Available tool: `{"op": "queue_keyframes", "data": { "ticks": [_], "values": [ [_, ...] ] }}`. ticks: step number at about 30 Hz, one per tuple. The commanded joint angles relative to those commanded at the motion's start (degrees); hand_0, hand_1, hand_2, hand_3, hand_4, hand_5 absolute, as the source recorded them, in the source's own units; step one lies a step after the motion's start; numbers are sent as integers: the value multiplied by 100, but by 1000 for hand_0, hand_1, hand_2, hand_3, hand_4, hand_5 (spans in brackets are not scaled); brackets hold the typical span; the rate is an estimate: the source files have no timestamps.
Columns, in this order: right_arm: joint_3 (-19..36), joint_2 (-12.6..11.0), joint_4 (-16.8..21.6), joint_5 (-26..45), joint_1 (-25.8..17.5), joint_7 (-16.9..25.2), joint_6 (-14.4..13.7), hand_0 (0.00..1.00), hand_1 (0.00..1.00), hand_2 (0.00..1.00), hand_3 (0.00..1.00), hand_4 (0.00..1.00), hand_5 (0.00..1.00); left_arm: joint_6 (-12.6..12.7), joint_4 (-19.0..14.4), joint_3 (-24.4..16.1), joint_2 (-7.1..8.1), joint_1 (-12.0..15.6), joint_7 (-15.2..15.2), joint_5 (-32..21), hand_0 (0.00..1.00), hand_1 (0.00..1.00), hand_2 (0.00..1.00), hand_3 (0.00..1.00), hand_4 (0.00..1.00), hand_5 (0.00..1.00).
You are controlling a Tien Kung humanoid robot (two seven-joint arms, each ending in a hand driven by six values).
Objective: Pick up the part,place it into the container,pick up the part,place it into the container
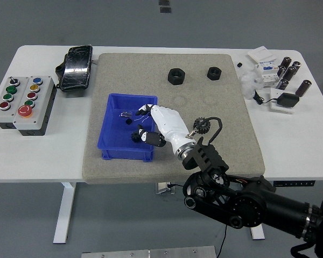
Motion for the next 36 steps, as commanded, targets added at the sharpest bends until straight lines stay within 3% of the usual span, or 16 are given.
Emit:
{"op": "queue_keyframes", "data": {
  "ticks": [1, 2, 10, 19, 20, 25, 26, 36],
  "values": [
    [1, 1, -14, 6, -2, -14, 8, 722, 788, 796, 734, 472, 215, 0, 0, 1, 2, -2, 0, -1, 631, 553, 533, 606, 655, 367],
    [8, 3, -23, 12, -5, -22, 12, 737, 813, 818, 766, 544, 234, 0, 0, 1, 3, -3, -1, -2, 631, 552, 533, 606, 654, 367],
    [510, -99, 27, -187, -175, -122, -214, 705, 789, 796, 756, 567, 233, -2, 0, 3, 5, 7, -3, -4, 631, 552, 533, 606, 655, 368],
    [788, -496, -240, -760, -323, -828, 370, 700, 786, 792, 756, 598, 224, -1, 0, -11, -5, 13, -1, 5, 631, 553, 533, 606, 655, 367],
    [784, -518, -276, -826, -340, -902, 443, 700, 784, 797, 782, 709, 317, -1, 0, -8, -6, 11, -3, 3, 631, 553, 533, 605, 654, 367],
    [756, -565, -438, -1255, -397, -1254, 773, 700, 784, 797, 782, 709, 317, -5, 0, -8, -7, 8, -6, 15, 631, 553, 533, 605, 654, 367],
    [759, -564, -471, -1309, -401, -1291, 820, 705, 786, 800, 805, 783, 435, -6, 0, -6, -8, 7, -7, 18, 631, 553, 532, 606, 654, 365],
    [738, -564, -767, -1331, -397, -1373, 1019, 709, 786, 801, 808, 796, 451, -16, 0, 59, -22, -19, -35, -13, 631, 553, 532, 605, 654, 366]
  ]
}}
